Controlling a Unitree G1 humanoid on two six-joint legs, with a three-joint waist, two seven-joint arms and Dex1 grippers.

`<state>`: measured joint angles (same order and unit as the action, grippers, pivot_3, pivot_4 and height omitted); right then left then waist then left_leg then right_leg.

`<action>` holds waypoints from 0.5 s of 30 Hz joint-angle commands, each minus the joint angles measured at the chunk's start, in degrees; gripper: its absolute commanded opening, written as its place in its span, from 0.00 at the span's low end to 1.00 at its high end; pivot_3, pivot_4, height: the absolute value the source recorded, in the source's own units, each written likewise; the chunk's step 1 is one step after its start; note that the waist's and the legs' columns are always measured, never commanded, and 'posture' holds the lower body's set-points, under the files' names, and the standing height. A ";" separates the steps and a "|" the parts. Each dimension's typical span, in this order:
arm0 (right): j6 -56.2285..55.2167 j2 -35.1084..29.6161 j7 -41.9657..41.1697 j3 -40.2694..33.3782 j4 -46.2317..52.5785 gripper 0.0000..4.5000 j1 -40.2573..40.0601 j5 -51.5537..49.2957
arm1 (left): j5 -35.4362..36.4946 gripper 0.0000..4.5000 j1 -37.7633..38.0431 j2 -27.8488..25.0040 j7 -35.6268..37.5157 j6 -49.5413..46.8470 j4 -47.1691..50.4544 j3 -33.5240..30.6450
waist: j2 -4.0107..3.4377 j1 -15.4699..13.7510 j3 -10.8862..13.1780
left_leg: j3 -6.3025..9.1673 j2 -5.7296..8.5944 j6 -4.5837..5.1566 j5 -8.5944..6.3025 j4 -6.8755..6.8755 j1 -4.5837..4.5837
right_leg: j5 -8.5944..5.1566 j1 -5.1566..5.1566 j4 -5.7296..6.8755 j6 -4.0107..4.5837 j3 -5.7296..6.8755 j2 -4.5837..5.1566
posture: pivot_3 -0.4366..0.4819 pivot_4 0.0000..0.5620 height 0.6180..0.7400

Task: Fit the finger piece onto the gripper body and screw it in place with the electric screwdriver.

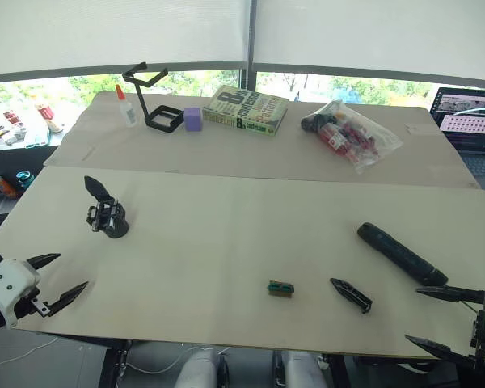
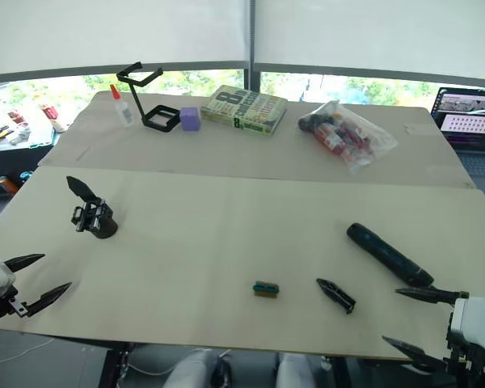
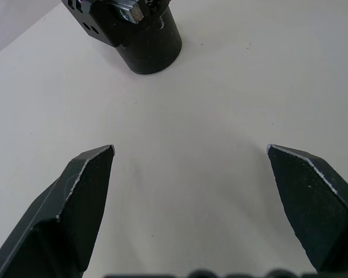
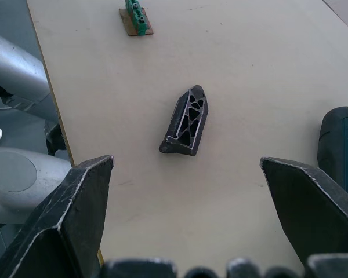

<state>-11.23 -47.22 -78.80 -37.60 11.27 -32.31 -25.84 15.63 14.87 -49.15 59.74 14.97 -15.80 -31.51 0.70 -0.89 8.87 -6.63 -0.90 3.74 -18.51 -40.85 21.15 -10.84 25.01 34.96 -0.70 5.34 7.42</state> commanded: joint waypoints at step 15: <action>4.72 11.76 10.58 11.46 16.89 0.99 14.88 -16.67 | 16.94 1.00 8.33 17.33 -16.92 -18.67 15.00 -13.79 | 0.19 -0.12 0.02 | 0.05 -0.06 -0.20 0.13 0.01 -0.01 | 0.05 -0.01 0.05 0.06 0.08 -0.08 | 0.48 0.27 1.00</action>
<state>-6.98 -35.48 -69.39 -26.10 25.46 -18.02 -39.85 31.71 22.46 -32.15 43.96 -3.89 -3.75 -44.04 0.89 -1.01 8.89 -6.58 -0.96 3.54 -18.41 -40.88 21.14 -10.79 24.99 35.00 -0.64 5.44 7.34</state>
